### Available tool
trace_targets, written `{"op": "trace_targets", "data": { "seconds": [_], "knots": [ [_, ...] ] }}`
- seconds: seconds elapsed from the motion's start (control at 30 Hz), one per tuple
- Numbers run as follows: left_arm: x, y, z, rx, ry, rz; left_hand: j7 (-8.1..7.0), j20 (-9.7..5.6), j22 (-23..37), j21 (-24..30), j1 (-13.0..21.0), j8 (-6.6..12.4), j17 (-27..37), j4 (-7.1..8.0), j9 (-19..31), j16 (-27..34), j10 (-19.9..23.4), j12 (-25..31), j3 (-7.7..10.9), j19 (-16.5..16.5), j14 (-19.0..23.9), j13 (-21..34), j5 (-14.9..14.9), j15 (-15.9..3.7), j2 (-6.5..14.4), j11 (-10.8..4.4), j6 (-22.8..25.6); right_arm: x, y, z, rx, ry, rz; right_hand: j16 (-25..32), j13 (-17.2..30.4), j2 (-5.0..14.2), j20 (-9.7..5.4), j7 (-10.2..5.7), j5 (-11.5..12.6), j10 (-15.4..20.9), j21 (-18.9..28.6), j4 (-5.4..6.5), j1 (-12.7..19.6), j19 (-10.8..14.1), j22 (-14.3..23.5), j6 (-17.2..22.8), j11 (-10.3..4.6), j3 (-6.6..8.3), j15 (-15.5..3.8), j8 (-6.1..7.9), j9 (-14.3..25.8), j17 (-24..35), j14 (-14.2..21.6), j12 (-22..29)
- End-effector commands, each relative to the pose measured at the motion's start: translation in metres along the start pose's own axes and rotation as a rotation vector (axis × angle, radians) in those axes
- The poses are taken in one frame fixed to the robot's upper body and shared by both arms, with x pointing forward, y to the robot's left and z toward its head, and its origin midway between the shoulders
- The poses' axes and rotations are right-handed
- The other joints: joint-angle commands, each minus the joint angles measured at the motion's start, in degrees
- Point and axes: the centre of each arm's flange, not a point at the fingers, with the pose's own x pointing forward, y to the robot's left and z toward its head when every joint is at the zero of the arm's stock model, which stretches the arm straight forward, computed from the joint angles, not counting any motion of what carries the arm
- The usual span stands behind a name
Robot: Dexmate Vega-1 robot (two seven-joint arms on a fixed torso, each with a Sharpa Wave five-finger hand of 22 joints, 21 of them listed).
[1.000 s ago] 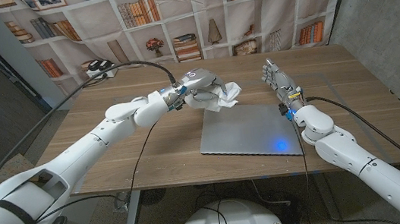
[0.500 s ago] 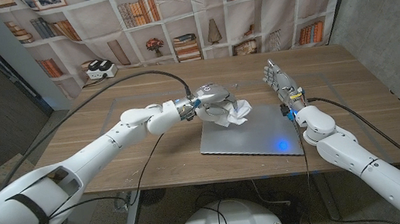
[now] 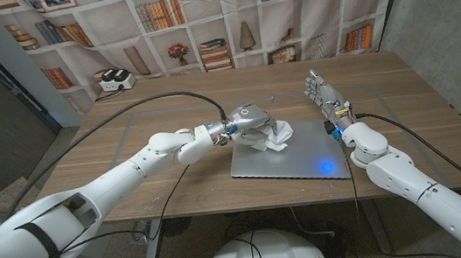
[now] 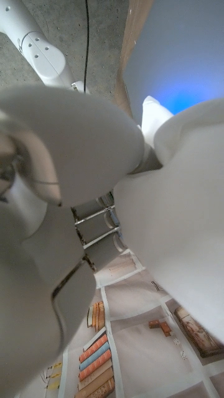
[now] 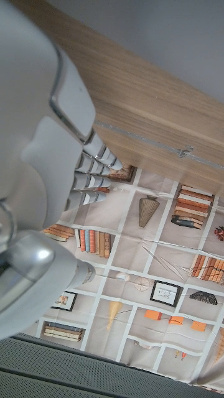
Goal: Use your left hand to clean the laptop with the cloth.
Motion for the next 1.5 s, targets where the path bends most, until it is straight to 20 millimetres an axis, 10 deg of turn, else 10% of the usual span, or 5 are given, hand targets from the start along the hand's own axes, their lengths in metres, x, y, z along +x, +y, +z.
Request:
{"op": "trace_targets", "data": {
  "seconds": [0.03, 0.47, 1.13, 1.5],
  "knots": [
    [-0.001, -0.018, 0.005, -0.008, 0.012, 0.005, 0.14, 0.11, 0.3, 0.3, 0.0, 0.05, 0.2, 0.31, 0.0, -0.2, 1.8, 0.0, -0.04, 0.0, 1.0, 0.3, 0.4, -2.84, 0.0, -1.09, 0.7, 0.0, 0.002, 0.001, -0.003, 0.004, 0.001, 0.1, 0.1, 0.16, -0.31, 0.0, -0.2, 0.3, 0.3, -0.22, 0.6, 0.6, 0.3, 0.4, 0.04, 0.12, -0.04, -0.03, 0.2, 0.1, 0.5, 0.0],
    [-0.005, -0.042, 0.007, -0.037, 0.054, -0.056, 0.34, 0.05, 0.3, 0.3, 0.0, 0.07, 0.3, 0.37, -0.3, -0.3, 1.9, -0.4, -0.03, -0.1, 1.1, 0.5, 0.4, -2.82, -0.1, -1.06, 0.9, 0.001, 0.005, 0.003, -0.013, 0.004, 0.01, 0.1, 0.1, 0.15, -0.36, 0.0, -0.2, 0.4, 0.3, -0.28, 0.7, 0.7, 0.3, 0.5, -0.03, 0.09, -0.03, -0.02, 0.2, 0.1, 0.6, 0.0],
    [-0.068, -0.031, -0.005, -0.025, 0.192, -0.147, 0.31, 0.12, 0.3, 0.3, -0.1, 0.08, 0.5, 0.47, -0.6, -0.6, 2.2, -0.9, -0.01, -0.5, 1.1, 0.9, 0.4, -2.81, -0.1, -1.25, 0.8, 0.006, 0.007, -0.001, -0.001, 0.009, 0.023, 0.1, 0.1, 0.18, -0.35, 0.03, -0.2, 0.4, 0.3, -0.37, 0.8, 0.7, 0.3, 0.5, 0.01, 0.04, -0.05, -0.03, 0.2, 0.1, 0.6, 0.0],
    [-0.043, -0.03, -0.005, -0.042, 0.139, -0.128, 0.23, 0.18, 0.3, 0.3, -0.2, 0.13, 0.5, 0.51, -0.7, -0.8, 2.4, -1.2, -0.01, -0.5, 1.2, 1.0, 0.3, -2.8, -0.1, -1.25, 0.8, 0.005, 0.006, -0.003, 0.008, 0.006, 0.013, 0.1, 0.1, 0.2, -0.37, 0.04, -0.2, 0.4, 0.3, -0.38, 0.8, 0.7, 0.3, 0.5, -0.05, 0.0, -0.02, -0.04, 0.2, 0.2, 0.6, -0.1]
  ]
}}
